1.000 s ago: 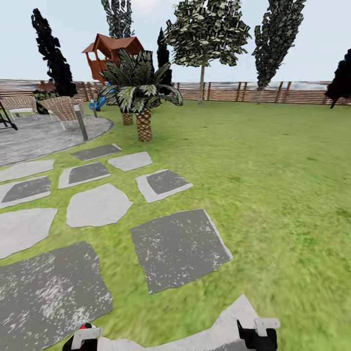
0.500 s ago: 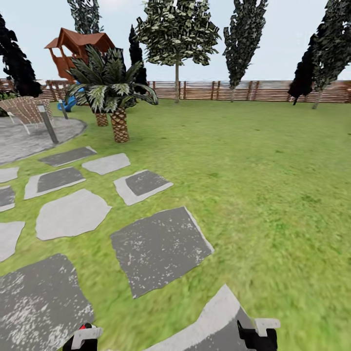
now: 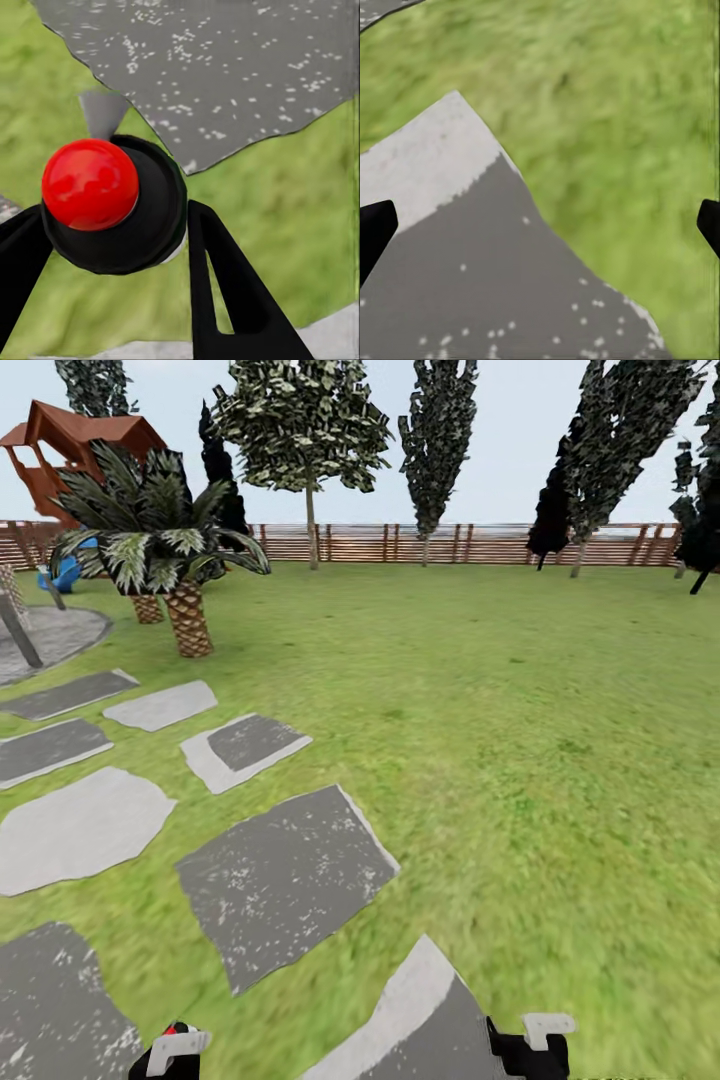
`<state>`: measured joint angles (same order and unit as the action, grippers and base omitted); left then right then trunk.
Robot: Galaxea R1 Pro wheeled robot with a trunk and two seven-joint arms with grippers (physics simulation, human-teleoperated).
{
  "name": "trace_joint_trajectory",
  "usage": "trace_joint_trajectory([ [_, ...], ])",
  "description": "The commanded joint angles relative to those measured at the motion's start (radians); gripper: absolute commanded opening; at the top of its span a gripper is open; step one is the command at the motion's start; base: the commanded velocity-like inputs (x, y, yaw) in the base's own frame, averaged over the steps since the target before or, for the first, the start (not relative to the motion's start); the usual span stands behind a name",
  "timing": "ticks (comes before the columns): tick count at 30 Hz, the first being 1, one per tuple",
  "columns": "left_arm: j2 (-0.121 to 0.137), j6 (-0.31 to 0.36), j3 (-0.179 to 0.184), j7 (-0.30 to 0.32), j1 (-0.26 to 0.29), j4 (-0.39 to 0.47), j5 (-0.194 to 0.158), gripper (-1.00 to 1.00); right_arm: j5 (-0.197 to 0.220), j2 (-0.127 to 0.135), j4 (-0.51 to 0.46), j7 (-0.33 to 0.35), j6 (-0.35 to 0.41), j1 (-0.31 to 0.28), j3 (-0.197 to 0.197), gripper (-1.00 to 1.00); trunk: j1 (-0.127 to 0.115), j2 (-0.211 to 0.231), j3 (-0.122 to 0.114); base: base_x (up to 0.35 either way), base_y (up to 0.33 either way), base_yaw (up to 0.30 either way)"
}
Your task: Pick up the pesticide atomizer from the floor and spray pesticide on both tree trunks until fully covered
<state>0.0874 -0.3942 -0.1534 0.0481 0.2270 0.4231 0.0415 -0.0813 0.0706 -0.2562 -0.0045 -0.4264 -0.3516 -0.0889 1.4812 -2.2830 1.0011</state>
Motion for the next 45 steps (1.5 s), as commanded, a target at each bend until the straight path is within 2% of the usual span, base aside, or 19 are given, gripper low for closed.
trace_joint_trajectory([
  [1,0.000,0.000,0.000,0.000,0.000,0.000,0.000,-1.00,0.000,0.000,0.000,0.000,0.000,0.000,0.000,1.00,0.000,0.000,0.000,0.228,-0.153,-0.300],
  [45,0.000,0.001,-0.001,-0.001,0.000,0.000,0.001,-1.00,0.000,0.000,0.000,0.000,0.000,0.000,0.000,1.00,0.000,0.000,0.015,0.244,-0.165,-0.300],
])
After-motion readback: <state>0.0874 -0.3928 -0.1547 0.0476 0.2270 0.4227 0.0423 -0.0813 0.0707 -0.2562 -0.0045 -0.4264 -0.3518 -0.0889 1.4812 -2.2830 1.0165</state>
